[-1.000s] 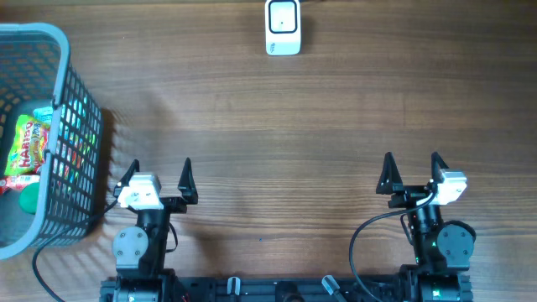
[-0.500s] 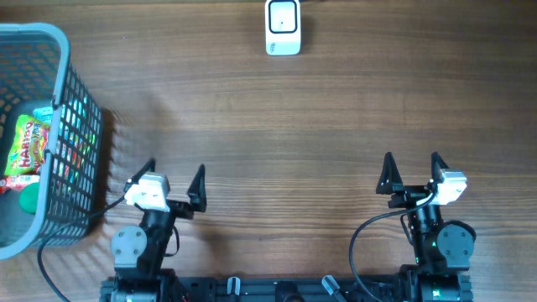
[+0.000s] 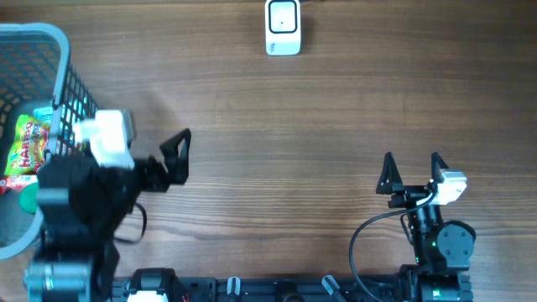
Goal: Scan the item barcode
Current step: 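Reach the left gripper into the basket and grasp the green-capped jar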
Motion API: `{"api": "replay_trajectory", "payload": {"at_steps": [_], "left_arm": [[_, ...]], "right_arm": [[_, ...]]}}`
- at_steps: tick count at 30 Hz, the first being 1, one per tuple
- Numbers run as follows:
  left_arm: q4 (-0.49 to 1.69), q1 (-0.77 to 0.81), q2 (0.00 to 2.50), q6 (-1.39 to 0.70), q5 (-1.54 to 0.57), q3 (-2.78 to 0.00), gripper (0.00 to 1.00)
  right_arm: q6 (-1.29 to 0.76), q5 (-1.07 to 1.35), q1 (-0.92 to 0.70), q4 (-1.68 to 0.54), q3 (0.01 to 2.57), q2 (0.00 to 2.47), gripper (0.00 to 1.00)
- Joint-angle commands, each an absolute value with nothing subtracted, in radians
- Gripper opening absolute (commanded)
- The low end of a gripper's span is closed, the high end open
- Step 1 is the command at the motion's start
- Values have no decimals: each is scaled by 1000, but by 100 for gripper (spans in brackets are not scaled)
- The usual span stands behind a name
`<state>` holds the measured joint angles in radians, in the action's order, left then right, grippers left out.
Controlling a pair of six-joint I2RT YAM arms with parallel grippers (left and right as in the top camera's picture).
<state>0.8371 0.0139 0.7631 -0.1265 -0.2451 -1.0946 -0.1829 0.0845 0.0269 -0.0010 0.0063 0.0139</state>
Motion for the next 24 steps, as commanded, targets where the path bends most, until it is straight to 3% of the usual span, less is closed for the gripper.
{"api": "replay_trajectory", "payload": {"at_steps": [1, 7, 15, 24], "left_arm": [[916, 10, 882, -139, -325, -1145, 100], [940, 10, 1031, -143, -367, -1150, 100], [961, 7, 1047, -143, -365, -1335, 100], [965, 7, 1045, -295, -208, -1422, 100]], "right_arm": [[-193, 73, 19, 2, 5, 10, 100], [-193, 73, 19, 2, 5, 10, 100], [-193, 73, 19, 2, 5, 10, 100], [-193, 73, 19, 2, 5, 10, 100]]}}
